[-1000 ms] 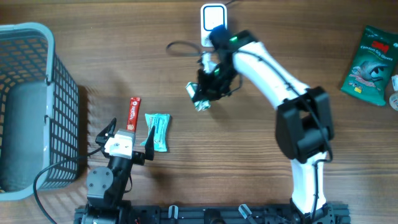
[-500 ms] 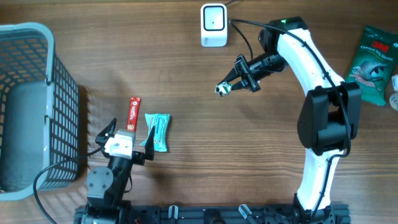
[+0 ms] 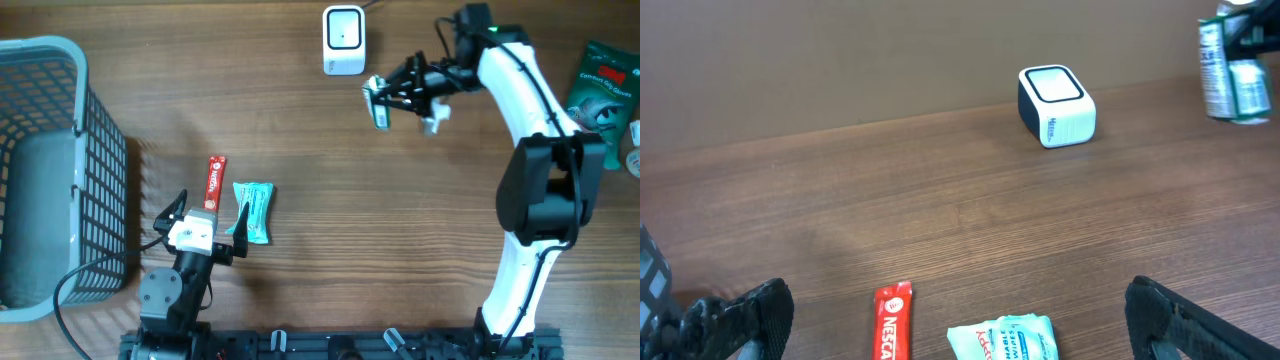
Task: Scan the item barcode
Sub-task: 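Carry the gum pack up to the white scanner and hold it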
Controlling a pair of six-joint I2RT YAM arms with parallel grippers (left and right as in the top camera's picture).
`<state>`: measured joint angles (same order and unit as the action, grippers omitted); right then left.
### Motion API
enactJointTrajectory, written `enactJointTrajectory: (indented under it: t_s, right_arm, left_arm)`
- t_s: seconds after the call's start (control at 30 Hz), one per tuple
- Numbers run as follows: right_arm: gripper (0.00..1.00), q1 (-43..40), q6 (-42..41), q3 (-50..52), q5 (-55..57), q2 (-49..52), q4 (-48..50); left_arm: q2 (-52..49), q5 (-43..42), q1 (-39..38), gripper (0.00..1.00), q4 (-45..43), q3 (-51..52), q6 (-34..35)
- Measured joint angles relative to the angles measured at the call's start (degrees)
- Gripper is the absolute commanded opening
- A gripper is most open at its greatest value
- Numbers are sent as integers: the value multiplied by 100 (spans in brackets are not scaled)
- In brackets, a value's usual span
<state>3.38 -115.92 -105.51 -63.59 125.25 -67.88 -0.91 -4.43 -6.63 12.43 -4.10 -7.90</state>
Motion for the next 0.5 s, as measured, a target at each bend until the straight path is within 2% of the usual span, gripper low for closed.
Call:
enactJointTrajectory:
  t_s: [0.1,0.3,0.37,0.43,0.5]
  right_arm:
    - [4,-92,-87,0,26,0,-730]
    - [4,-109,-24,-2,129,0,-1255]
    - [4,-118,645,0,160,0,-1049]
    - [4,-120,2470,4,146,0,-118]
    - [4,-118,3923,4,-24,0,249]
  left_arm:
    - [0,0,0,100,0,0,0]
    - [0,0,0,100,-2,0,0]
    - [0,0,0,100,0,0,0]
    - [0,0,0,100,-7,0,0]
    - [2,0,0,100,2,0,0]
